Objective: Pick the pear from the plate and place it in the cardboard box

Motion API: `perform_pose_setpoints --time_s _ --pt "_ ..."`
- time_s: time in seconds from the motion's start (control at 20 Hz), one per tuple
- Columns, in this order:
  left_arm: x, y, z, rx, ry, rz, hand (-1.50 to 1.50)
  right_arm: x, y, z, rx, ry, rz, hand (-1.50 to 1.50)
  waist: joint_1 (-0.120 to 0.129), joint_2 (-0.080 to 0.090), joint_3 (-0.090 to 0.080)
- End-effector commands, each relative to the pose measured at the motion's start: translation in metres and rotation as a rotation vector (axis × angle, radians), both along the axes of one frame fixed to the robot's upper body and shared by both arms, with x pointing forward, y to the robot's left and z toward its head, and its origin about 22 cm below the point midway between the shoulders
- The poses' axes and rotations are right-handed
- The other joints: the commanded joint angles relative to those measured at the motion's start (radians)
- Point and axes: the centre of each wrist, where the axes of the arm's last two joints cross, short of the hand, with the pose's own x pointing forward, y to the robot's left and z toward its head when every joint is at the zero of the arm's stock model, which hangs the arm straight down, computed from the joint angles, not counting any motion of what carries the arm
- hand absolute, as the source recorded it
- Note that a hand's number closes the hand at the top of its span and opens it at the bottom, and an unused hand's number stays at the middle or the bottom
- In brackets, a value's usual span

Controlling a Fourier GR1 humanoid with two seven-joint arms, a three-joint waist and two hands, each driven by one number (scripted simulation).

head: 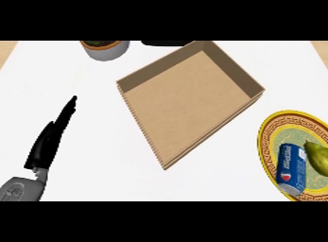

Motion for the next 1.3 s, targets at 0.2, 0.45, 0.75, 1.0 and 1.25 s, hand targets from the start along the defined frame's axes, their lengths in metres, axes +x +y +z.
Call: perform_pose_setpoints --time_s 0.2,0.45,0.75,1.0,1.25 --pt "0.004 0.0 -0.001 -0.018 -0.019 -0.028 0.0 0.024 -0.002 0.022 -0.042 0.218 0.048 -1.5 0.017 -0.001 0.001" --pt "-0.002 -0.015 -0.001 0.002 0.011 -0.033 0.0 0.057 0.008 0.051 -0.087 0.319 0.079 -1.5 0.02 -0.001 0.001" --pt "0.003 -0.002 -0.003 0.006 -0.007 -0.024 0.0 0.075 0.02 0.04 -0.048 0.385 0.124 -1.5 0.017 -0.001 0.001" --pt "0.007 0.007 0.008 0.019 -0.007 -0.015 0.0 0.096 0.03 0.032 0.002 0.387 0.15 -1.5 0.018 -0.002 0.001" --pt "0.003 -0.009 -0.011 -0.006 -0.004 -0.025 0.0 0.106 0.053 0.024 -0.059 0.381 0.136 -1.5 0.014 -0.001 0.001"
